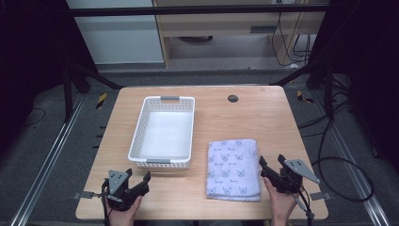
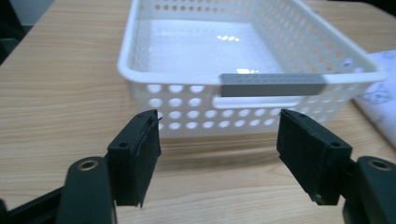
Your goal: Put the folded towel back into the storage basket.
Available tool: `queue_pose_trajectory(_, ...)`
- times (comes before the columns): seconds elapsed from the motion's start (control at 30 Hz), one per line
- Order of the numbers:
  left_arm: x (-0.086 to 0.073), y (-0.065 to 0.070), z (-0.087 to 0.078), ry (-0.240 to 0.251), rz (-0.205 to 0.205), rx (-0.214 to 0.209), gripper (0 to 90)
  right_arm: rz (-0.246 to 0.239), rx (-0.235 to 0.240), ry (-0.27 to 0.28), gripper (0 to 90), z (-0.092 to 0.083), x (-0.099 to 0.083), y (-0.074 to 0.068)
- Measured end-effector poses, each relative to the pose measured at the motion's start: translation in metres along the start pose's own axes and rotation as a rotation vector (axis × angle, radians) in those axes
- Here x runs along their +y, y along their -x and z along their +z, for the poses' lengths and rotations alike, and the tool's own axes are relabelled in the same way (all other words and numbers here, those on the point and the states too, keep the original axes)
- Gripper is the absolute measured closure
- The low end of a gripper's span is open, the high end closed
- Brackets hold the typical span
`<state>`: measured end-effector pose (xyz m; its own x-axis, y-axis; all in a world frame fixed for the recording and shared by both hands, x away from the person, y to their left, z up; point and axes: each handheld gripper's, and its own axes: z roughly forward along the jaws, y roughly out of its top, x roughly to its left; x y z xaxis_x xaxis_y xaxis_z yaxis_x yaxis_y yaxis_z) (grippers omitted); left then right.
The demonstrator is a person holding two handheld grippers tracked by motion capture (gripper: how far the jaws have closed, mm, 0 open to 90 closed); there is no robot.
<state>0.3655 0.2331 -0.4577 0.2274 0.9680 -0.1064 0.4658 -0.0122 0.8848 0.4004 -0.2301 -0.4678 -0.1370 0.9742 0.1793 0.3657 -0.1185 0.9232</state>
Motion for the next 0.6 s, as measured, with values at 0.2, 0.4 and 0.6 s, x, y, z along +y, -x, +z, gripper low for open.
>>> queue_pose_trajectory(0.2,-0.003,0.016,0.001,-0.020,0.021,-0.066,35.3,0.011,0.082,-0.010,29.7,0.001,0.002,-0.005)
queue_pose_trajectory(0.4,-0.004,0.030,0.009,-0.034,0.044,-0.097,38.2,-0.002,0.104,-0.006,32.4,0.002,0.007,-0.006)
queue_pose_trajectory(0.6,-0.008,0.057,0.017,-0.060,0.094,-0.158,38.9,-0.003,0.122,-0.014,33.2,0.006,0.013,-0.005)
